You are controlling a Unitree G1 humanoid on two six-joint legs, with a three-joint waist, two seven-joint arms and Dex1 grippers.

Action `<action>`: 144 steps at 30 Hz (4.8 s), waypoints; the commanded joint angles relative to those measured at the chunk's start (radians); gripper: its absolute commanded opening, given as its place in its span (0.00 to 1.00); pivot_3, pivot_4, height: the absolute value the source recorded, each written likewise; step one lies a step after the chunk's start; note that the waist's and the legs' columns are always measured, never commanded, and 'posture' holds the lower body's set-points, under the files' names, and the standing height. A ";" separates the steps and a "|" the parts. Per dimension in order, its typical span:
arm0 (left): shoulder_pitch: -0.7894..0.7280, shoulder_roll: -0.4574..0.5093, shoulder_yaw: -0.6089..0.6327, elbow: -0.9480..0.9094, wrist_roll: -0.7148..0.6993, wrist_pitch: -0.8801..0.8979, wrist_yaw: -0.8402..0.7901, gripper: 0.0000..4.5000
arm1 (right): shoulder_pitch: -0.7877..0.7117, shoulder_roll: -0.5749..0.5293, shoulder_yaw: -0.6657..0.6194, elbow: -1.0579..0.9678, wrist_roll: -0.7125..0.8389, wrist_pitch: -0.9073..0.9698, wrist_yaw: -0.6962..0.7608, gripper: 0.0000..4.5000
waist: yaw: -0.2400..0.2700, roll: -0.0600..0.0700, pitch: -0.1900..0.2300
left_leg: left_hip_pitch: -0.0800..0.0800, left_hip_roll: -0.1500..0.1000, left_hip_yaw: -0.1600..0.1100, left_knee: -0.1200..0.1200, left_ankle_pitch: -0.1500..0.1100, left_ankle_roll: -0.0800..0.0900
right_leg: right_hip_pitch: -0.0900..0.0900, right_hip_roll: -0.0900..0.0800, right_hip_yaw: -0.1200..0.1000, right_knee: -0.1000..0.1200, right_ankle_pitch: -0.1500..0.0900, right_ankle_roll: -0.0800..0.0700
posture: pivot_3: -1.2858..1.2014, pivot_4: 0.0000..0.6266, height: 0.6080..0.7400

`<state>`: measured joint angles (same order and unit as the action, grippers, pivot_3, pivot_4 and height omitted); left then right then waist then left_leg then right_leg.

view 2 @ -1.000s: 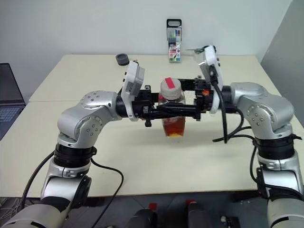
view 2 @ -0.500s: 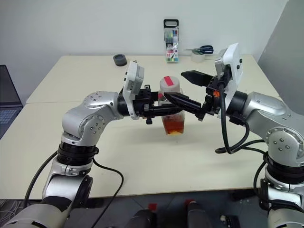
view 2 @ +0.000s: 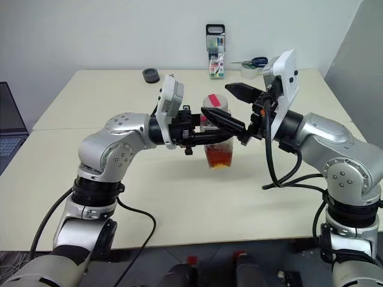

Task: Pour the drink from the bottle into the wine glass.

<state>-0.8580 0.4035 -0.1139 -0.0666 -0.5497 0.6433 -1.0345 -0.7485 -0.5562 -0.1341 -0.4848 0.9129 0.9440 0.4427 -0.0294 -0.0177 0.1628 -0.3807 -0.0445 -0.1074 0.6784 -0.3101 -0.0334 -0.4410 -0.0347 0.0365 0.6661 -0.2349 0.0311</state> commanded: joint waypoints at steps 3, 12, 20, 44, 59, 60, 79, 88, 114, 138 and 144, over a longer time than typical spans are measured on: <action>-0.020 0.011 0.016 -0.023 -0.001 -0.034 -0.010 0.40 | 0.000 -0.017 -0.046 0.004 0.003 -0.025 -0.010 0.99 | 0.000 0.000 0.000 | 0.000 0.000 0.000 0.000 0.000 0.000 | 0.000 0.000 0.000 0.000 0.000 0.000 | 0.52 0.24 1.00; -0.029 0.004 0.010 -0.016 0.003 -0.036 -0.022 0.40 | 0.038 -0.041 -0.080 -0.020 0.027 -0.008 -0.037 0.99 | 0.000 0.000 0.000 | 0.000 0.000 0.000 0.000 0.000 0.000 | 0.000 0.000 0.000 0.000 0.000 0.000 | 0.52 0.24 1.00; -0.038 -0.002 0.008 -0.001 0.008 -0.045 -0.026 0.40 | 0.054 -0.045 -0.087 -0.037 0.050 -0.004 -0.063 0.99 | 0.000 0.000 0.000 | 0.000 0.000 0.000 0.000 0.000 0.000 | 0.000 0.000 0.000 0.000 0.000 0.000 | 0.52 0.24 1.00; -0.035 0.000 0.006 0.005 0.012 -0.055 -0.027 0.40 | 0.101 -0.096 -0.111 -0.035 0.065 -0.018 -0.029 0.99 | 0.000 0.000 0.000 | 0.000 0.000 0.000 0.000 0.000 0.000 | 0.000 0.000 0.000 0.000 0.000 0.000 | 0.52 0.24 1.00; -0.029 0.000 0.009 -0.001 0.013 -0.058 -0.028 0.40 | 0.093 -0.109 -0.115 -0.045 0.133 -0.008 -0.022 0.99 | 0.000 0.000 0.000 | 0.000 0.000 0.001 0.000 0.000 0.000 | 0.000 0.000 0.000 0.000 0.000 0.000 | 0.52 0.24 1.00; -0.029 0.001 0.009 -0.001 0.013 -0.058 -0.028 0.40 | 0.092 -0.112 -0.114 -0.044 0.136 -0.008 -0.021 0.99 | 0.000 0.000 0.000 | 0.000 0.000 0.001 0.000 0.000 0.000 | 0.000 0.000 0.000 0.000 0.000 0.000 | 0.52 0.24 1.00; -0.024 -0.003 0.012 0.000 0.013 -0.060 -0.021 0.40 | 0.088 -0.131 -0.109 -0.036 0.183 -0.011 -0.028 0.99 | 0.000 0.000 0.000 | 0.000 0.000 0.001 0.000 0.000 0.000 | 0.000 0.000 0.000 0.000 0.000 0.000 | 0.52 0.24 1.00; -0.021 -0.003 0.017 0.002 0.018 -0.059 -0.010 0.40 | 0.090 -0.131 -0.106 -0.035 0.179 -0.016 -0.027 0.99 | 0.000 0.000 0.000 | 0.000 0.000 0.001 0.000 0.000 0.000 | 0.000 0.000 0.000 0.000 0.000 0.000 | 0.52 0.24 1.00; 0.092 0.085 0.362 0.242 0.302 -0.210 0.686 0.40 | 0.145 -0.019 0.152 -0.033 -0.135 -0.279 0.163 0.99 | 0.000 0.000 0.000 | 0.000 0.000 0.001 0.000 0.000 0.000 | -0.001 0.000 0.000 0.000 0.000 0.001 | 0.52 0.24 1.00; 0.153 0.151 0.443 0.570 0.286 -0.514 0.594 0.40 | 0.231 0.070 0.195 0.013 -0.283 -0.365 0.195 0.99 | 0.002 -0.002 -0.001 | 0.000 0.000 -0.001 0.001 0.000 0.000 | -0.001 -0.001 -0.002 0.000 0.001 0.001 | 0.52 0.24 1.00; 0.150 0.154 0.443 0.635 0.293 -0.570 0.589 0.40 | 0.228 0.078 0.193 0.010 -0.283 -0.358 0.190 0.99 | 0.001 -0.002 -0.001 | 0.000 0.000 0.000 0.001 0.000 0.000 | -0.001 -0.001 -0.002 0.000 0.001 0.001 | 0.52 0.24 1.00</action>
<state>-0.6834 0.5317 0.3165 0.5760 -0.2612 0.1166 -0.4456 -0.5146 -0.4839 0.0877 -0.4554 0.6222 0.5934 0.6326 -0.0279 -0.0197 0.1615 -0.3808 -0.0449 -0.1079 0.6793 -0.3101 -0.0337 -0.4416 -0.0356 0.0348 0.6660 -0.2335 0.0316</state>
